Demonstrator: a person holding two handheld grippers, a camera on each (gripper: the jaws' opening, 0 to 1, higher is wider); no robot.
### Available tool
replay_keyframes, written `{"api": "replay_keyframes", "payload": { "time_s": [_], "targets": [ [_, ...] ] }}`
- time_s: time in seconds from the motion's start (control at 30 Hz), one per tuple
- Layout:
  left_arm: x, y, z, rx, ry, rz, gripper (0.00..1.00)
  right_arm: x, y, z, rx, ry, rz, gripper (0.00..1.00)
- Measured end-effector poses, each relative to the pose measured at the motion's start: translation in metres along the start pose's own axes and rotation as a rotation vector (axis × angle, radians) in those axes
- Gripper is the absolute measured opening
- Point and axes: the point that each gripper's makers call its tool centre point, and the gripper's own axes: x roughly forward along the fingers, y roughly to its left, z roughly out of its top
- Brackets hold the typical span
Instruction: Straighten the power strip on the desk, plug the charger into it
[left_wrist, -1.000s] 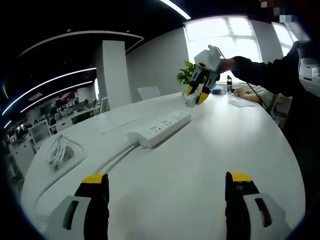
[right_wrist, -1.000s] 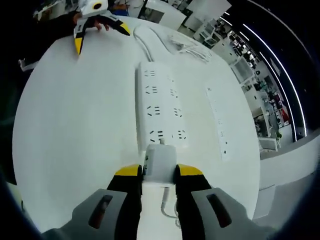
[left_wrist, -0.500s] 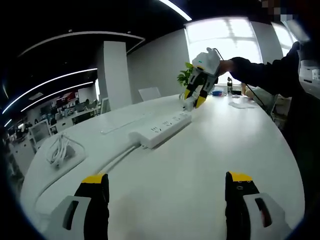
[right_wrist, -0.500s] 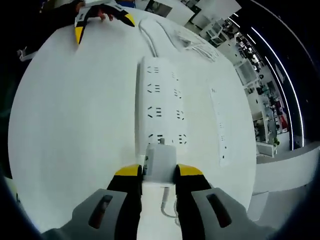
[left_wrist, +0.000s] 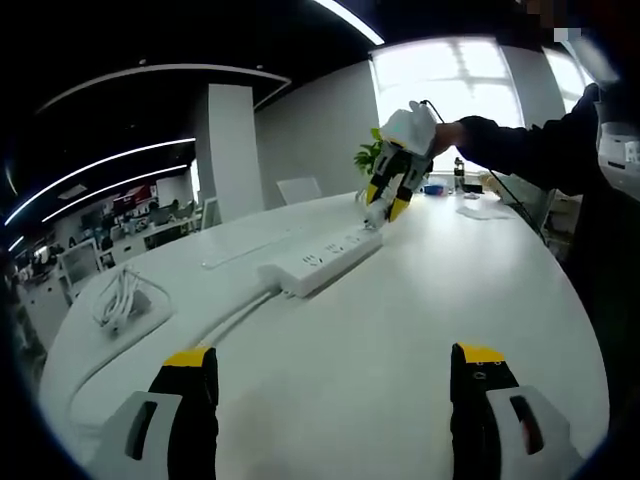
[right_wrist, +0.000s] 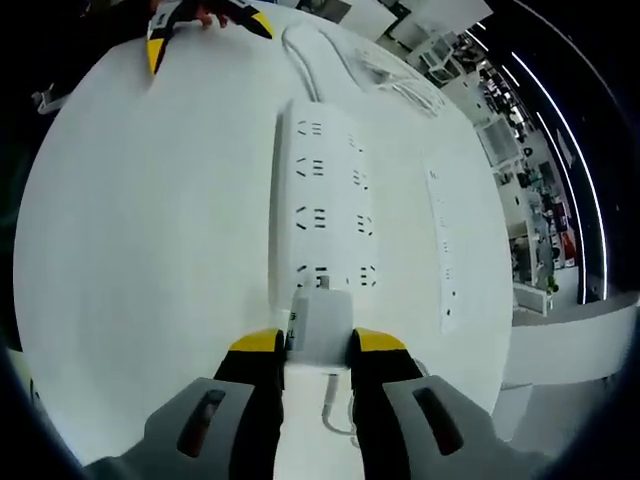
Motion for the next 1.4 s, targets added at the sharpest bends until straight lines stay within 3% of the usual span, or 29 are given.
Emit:
{"api": "replay_keyframes", "payload": {
  "time_s": [1.17,1.4],
  "targets": [
    [-0.0047,-0.0035,0.0017,-0.005,-0.028,-0.004,0.99,0.0001,0.004,0.0061,-0.154,0.197,0.024,0.24],
    [-0.0066,-0.008,0.0048,-0.004,-0.047,-0.008,0.99,-0.0005,0.0074,0.0076,-0.173,0.277,0.038,0.24]
  ]
}}
